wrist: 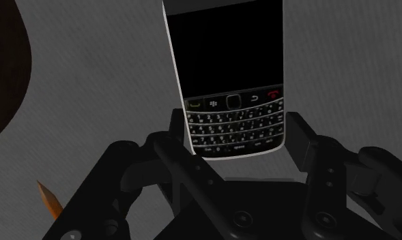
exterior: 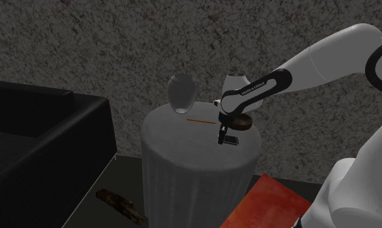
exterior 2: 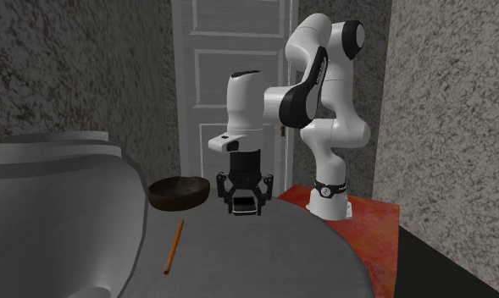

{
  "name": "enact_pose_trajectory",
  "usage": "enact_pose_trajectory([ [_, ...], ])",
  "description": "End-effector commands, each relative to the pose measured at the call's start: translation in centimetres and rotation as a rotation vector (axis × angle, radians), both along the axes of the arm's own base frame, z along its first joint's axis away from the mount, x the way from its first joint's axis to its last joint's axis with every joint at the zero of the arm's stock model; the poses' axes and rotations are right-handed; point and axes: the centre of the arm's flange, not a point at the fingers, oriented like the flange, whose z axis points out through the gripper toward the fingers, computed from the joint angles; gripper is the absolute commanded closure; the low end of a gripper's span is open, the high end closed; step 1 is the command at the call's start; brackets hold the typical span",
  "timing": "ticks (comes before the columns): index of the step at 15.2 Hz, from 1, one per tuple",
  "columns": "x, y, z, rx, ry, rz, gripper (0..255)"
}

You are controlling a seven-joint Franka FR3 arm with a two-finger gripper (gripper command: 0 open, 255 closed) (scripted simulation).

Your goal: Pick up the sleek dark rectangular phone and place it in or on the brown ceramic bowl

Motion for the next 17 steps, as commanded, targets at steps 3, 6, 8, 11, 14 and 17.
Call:
enact_pose_trajectory([
  [3,0.0,0.0,0.0,0.000,0.000,0.000,255],
  [6,0.0,0.0,1.6,0.000,0.000,0.000,255],
  [8,0.0,0.0,2.6,0.000,0.000,0.000,255],
  [11,0.0,0.0,4.2,0.000,0.000,0.000,255],
  [14,0.0,0.0,5.8,0.000,0.000,0.000,255],
  [17,0.0,0.0,7.4,0.000,0.000,0.000,255],
])
